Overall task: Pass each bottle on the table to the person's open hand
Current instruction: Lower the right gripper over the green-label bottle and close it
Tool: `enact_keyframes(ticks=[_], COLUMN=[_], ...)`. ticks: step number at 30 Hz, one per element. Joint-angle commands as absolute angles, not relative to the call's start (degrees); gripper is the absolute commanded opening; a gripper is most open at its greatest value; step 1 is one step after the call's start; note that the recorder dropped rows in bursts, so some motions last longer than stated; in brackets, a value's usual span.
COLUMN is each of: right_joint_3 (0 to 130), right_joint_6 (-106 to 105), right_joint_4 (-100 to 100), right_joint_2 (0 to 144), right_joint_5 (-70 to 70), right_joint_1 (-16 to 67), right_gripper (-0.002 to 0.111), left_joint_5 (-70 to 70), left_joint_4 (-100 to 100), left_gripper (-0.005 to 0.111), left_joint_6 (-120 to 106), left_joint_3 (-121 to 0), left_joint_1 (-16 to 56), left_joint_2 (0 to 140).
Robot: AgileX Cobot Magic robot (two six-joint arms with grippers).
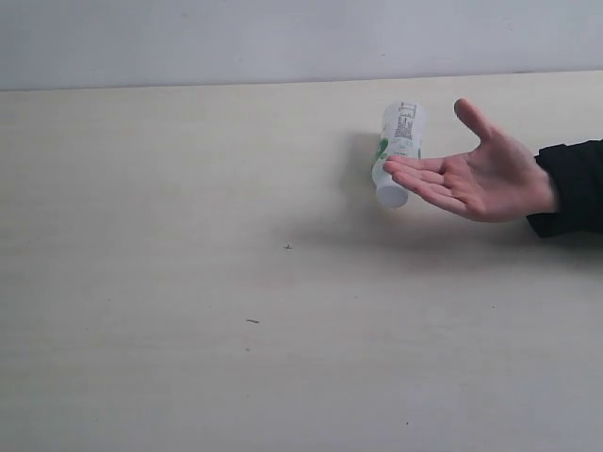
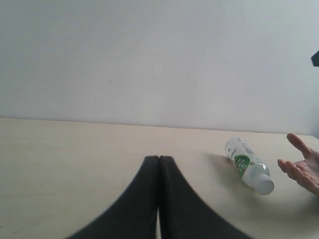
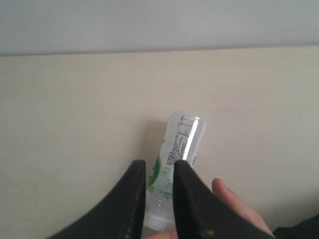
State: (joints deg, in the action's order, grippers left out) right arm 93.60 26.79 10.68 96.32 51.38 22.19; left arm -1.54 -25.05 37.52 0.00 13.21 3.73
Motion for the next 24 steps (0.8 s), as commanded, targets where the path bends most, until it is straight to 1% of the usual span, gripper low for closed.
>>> enact_keyframes(ticks=[1, 2, 3, 5, 7, 12, 20, 24], right_joint_3=[107.25, 108.77, 110.56, 111.67, 111.77, 111.77, 111.77, 112.17], right_joint_6=[26.97, 26.97, 26.97, 26.97, 27.17, 30.95, 33.71, 34.7], right_joint_4=[10.87, 10.87, 10.97, 12.0, 12.54, 14.03, 17.67, 16.34], right_joint_2=[108.46, 110.18, 112.71, 115.49, 117.02, 120.46, 126.24, 128.23], right_joint_5=[62.09, 63.48, 64.29, 63.75, 62.34, 59.72, 59.3, 57.05], right_joint_1=[22.0, 22.0, 22.0, 22.0, 22.0, 22.0, 21.89, 21.22], right_gripper=[0.038, 0.046, 0.056, 0.073, 0.079, 0.079, 0.079, 0.079], left_joint_5=[-1.14, -1.14, -1.14, -1.14, -1.14, -1.14, -1.14, -1.14], left_joint_4=[-24.63, -24.63, -24.63, -24.63, -24.63, -24.63, -24.63, -24.63], left_gripper=[0.0, 0.0, 0.0, 0.0, 0.0, 0.0, 0.0, 0.0], left_joint_6=[37.82, 37.82, 37.82, 37.82, 37.82, 37.82, 37.82, 37.82], left_joint_3=[0.0, 0.0, 0.0, 0.0, 0.0, 0.0, 0.0, 0.0], left_joint_1=[13.08, 13.08, 13.08, 13.08, 13.08, 13.08, 13.08, 13.08], left_joint_2=[3.3, 3.3, 3.3, 3.3, 3.3, 3.3, 3.3, 3.3])
